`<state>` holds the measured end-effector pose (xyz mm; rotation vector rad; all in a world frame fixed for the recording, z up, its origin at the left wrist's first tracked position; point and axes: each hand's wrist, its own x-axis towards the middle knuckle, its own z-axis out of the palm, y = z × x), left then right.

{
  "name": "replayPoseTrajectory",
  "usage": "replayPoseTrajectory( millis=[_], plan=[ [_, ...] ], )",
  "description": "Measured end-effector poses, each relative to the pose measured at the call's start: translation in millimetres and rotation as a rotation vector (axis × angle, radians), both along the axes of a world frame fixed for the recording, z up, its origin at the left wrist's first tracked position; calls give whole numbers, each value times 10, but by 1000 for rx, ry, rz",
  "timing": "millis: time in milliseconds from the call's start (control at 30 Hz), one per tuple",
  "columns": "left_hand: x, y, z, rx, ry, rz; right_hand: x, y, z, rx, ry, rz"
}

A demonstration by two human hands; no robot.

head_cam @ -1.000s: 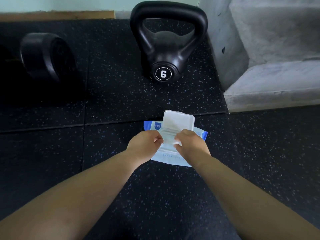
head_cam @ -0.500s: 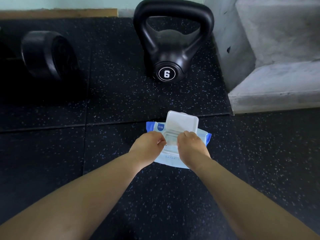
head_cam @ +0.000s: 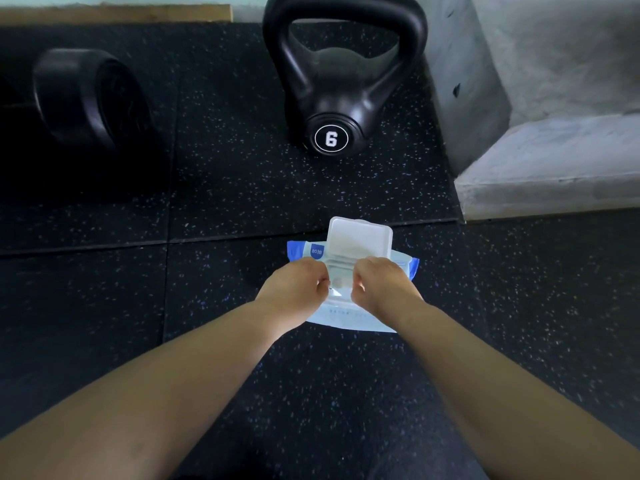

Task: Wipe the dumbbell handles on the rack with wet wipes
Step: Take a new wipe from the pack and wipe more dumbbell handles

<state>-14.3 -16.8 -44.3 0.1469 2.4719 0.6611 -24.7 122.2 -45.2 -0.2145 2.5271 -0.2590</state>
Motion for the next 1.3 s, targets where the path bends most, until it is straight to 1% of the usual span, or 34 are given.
replayPoseTrajectory(
  millis=[133, 233, 333, 467, 567, 700, 833, 967, 1100, 1167, 1233, 1300],
  plan=[
    [-13, -12, 5, 17, -17, 27, 62, 97, -10, -85, 30, -10],
    [-19, -7, 9, 44, -26, 60, 79, 66, -37, -104, 17, -39],
    [-18, -6, 12, 60, -33, 69, 68, -14, -63, -41, 34, 0],
    [-19, -21, 13, 60, -43, 61, 23, -124, -71, 119, 83, 132],
    [-15, -23, 20, 61, -61, 61, -13, -170, -62, 177, 89, 178],
    [-20, -21, 54, 54, -89, 70, -37, -115, -18, 91, 16, 96],
    [11, -8, 68, 29, -138, 61, 2, -54, 21, 6, -49, 133],
    [21, 8, 109, 38, -119, 65, 23, 41, -2, -155, -97, -17],
    [41, -17, 123, 62, -88, 49, 82, 173, -2, -342, -86, -253],
    [45, -12, 124, 79, -86, 51, 95, 226, 16, -424, -130, -387],
    [47, 7, 131, 88, -95, 59, 110, 263, 32, -481, -156, -489],
    [50, 28, 136, 71, -94, 53, 133, 276, 28, -500, -145, -533]
  ],
)
